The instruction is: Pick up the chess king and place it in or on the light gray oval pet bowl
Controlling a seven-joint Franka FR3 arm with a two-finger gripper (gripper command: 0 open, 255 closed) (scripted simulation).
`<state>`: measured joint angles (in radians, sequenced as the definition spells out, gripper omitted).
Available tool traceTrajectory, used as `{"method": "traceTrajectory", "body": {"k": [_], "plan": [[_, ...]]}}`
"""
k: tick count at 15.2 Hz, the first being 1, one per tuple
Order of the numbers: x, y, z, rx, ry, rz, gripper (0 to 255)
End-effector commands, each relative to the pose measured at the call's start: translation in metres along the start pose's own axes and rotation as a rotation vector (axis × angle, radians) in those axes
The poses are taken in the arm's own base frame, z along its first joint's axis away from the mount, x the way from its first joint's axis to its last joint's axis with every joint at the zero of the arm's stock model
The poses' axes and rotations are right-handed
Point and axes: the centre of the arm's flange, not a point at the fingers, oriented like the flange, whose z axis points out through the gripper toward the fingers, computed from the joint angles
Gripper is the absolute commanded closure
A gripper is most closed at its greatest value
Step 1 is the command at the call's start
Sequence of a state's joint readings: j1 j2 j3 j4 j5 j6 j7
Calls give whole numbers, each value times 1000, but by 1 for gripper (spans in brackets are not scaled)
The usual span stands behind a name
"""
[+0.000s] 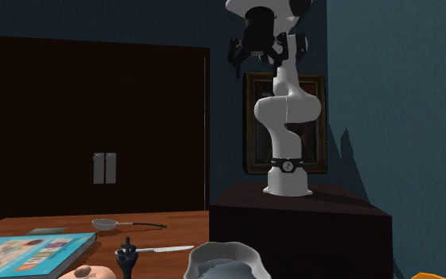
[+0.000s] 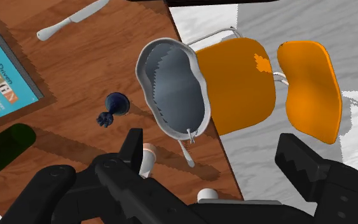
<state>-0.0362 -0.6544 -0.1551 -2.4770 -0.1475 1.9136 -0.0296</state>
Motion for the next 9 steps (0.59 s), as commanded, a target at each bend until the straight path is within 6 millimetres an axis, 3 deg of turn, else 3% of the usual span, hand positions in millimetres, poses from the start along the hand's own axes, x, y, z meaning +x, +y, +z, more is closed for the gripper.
{"method": "traceTrajectory", "body": {"k": [1, 9], "plan": [[9, 12, 22, 2, -2, -3, 0], [51, 63, 106, 11, -16, -12, 0]]}}
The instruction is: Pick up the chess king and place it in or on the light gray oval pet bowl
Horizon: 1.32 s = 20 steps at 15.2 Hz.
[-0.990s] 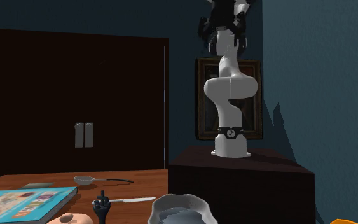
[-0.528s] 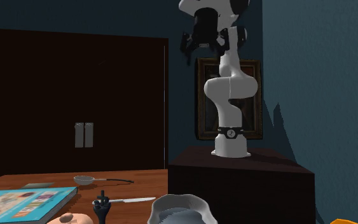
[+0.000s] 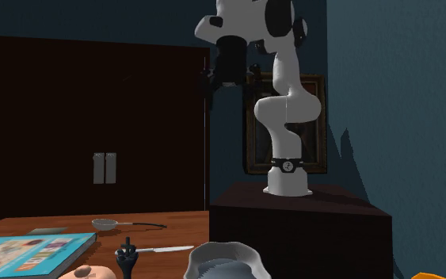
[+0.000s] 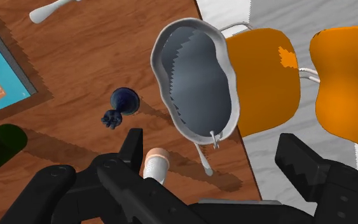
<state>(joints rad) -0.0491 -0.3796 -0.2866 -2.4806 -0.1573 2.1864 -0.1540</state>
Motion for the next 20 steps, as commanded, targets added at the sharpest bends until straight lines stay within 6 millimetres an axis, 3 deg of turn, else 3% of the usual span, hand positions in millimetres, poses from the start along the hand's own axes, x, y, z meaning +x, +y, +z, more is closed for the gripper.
{"method": "traceTrajectory", "body": {"k": [1, 20], "plan": [[9, 15, 21, 1, -2, -3, 0], [108, 135, 223, 22, -35, -24, 0]]}}
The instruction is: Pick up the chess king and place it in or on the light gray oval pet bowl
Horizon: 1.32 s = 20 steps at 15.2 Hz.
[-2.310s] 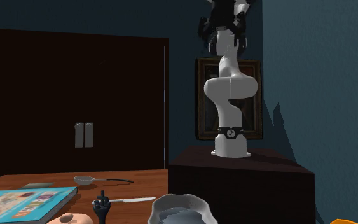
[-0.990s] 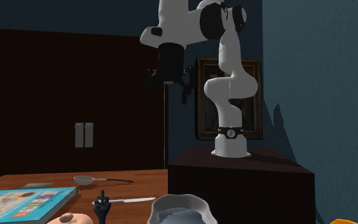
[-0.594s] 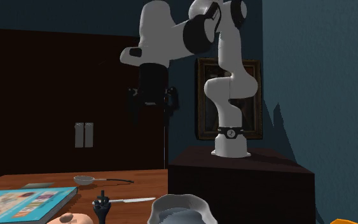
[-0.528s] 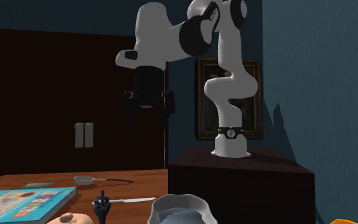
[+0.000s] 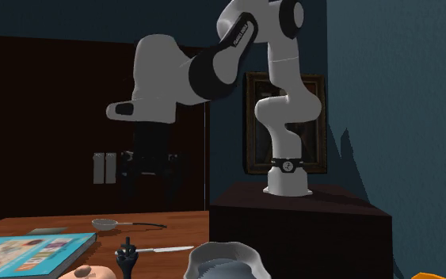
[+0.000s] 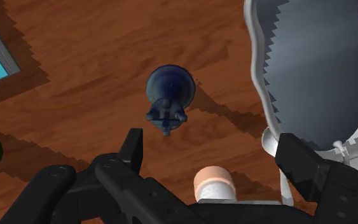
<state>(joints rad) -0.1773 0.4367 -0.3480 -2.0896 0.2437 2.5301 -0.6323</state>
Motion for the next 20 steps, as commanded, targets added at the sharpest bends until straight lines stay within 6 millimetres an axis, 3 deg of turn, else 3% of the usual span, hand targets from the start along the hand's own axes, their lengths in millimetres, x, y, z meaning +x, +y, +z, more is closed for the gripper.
{"method": "traceTrajectory", "body": {"k": [1, 5, 12, 20], "plan": [[12, 12, 19, 3, -3, -3, 0], [29, 34, 54, 7, -8, -6, 0], [29, 34, 94, 7, -8, -6, 0], [29, 34, 94, 7, -8, -6, 0]]}}
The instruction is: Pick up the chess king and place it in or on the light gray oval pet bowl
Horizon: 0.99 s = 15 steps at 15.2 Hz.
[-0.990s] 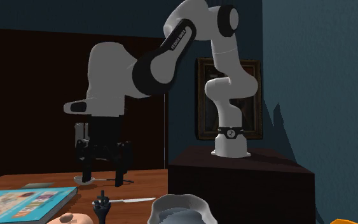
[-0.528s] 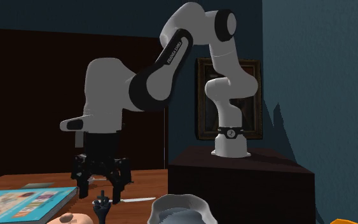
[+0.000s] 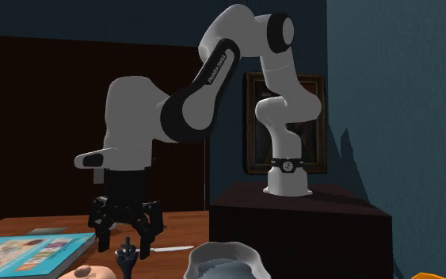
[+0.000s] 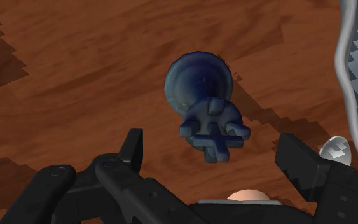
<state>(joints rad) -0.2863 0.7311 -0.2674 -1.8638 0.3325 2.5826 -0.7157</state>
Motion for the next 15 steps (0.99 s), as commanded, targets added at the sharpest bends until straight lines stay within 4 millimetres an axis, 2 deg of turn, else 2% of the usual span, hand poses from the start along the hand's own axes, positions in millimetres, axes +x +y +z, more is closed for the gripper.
{"method": "traceTrajectory", "body": {"k": [1, 10, 15], "plan": [[0, 0, 0, 0, 0, 0, 255], [0, 0, 0, 0, 0, 0, 255], [1, 0, -26, 0, 0, 0, 255]]}}
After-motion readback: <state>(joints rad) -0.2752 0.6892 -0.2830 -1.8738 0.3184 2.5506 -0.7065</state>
